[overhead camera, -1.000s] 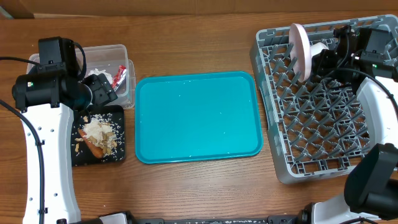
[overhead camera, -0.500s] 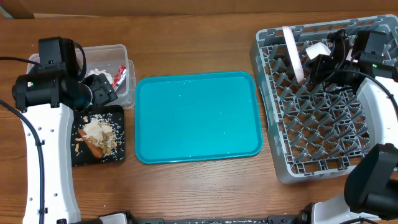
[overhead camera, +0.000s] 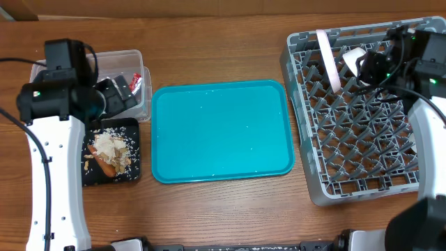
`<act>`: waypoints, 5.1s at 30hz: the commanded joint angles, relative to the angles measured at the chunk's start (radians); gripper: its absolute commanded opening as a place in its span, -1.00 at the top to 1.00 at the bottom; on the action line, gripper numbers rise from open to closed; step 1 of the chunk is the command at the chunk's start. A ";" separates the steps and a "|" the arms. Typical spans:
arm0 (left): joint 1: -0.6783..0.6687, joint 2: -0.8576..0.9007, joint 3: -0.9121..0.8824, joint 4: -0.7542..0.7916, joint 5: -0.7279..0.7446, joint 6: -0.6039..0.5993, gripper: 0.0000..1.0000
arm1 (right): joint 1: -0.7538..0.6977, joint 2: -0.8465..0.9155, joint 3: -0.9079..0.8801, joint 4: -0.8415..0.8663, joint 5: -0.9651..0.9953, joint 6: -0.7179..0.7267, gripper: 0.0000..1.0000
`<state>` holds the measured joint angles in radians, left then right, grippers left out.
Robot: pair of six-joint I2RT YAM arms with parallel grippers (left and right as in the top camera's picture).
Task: Sort waste into correct bins and load items into the dishwasher
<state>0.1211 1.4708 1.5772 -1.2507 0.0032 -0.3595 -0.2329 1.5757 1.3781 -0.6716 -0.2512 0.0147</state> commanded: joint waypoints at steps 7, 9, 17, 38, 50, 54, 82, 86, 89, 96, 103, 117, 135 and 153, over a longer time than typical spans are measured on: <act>-0.227 -0.003 0.001 -0.021 0.000 0.180 -0.99 | 0.211 -0.061 0.079 -0.148 0.198 0.023 -1.00; -0.222 -0.003 0.001 -0.090 -0.004 0.180 -0.99 | 0.224 -0.062 0.087 -0.218 0.198 0.024 -1.00; -0.193 -0.007 0.001 -0.280 -0.003 0.168 -1.00 | 0.226 -0.117 0.097 -0.411 0.198 0.068 -1.00; -0.200 -0.854 -0.756 0.273 -0.010 -0.005 -1.00 | 0.226 -0.748 -0.422 -0.139 0.184 0.068 -1.00; -0.200 -0.834 -0.803 0.257 -0.007 -0.064 -1.00 | 0.226 -0.731 -0.422 -0.285 0.183 0.068 -1.00; -0.200 -0.833 -0.803 0.256 -0.007 -0.064 -1.00 | 0.226 -0.691 -0.422 -0.285 0.183 0.068 -1.00; -0.200 -0.831 -0.803 0.256 -0.007 -0.064 -1.00 | 0.226 -1.293 -0.766 0.005 0.148 0.034 -1.00; -0.200 -0.831 -0.803 0.256 -0.007 -0.064 -1.00 | 0.226 -1.465 -0.980 0.259 0.115 0.035 -1.00; -0.200 -0.831 -0.803 0.256 -0.007 -0.064 -1.00 | 0.226 -1.544 -1.112 0.439 0.115 0.034 -1.00; -0.200 -0.831 -0.803 0.257 -0.007 -0.064 -1.00 | 0.226 -1.573 -1.318 0.717 0.110 0.034 -1.00; -0.200 -0.831 -0.803 0.256 -0.007 -0.064 -1.00 | 0.226 -1.573 -1.370 0.602 0.068 -0.048 -1.00; -0.200 -0.831 -0.803 0.256 -0.007 -0.064 -1.00 | 0.229 -1.573 -1.370 0.603 0.071 0.001 -1.00; -0.200 -0.831 -0.803 0.256 -0.007 -0.065 -0.99 | 0.229 -1.573 -1.370 0.603 0.071 0.001 -1.00; -0.200 -0.938 -0.842 0.313 -0.119 -0.044 -1.00 | 0.229 -1.573 -1.370 0.603 0.071 0.001 -1.00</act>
<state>-0.0769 0.6006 0.7719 -1.0145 -0.0380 -0.4133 -0.0059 0.0147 0.0185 -0.0753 -0.1787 0.0078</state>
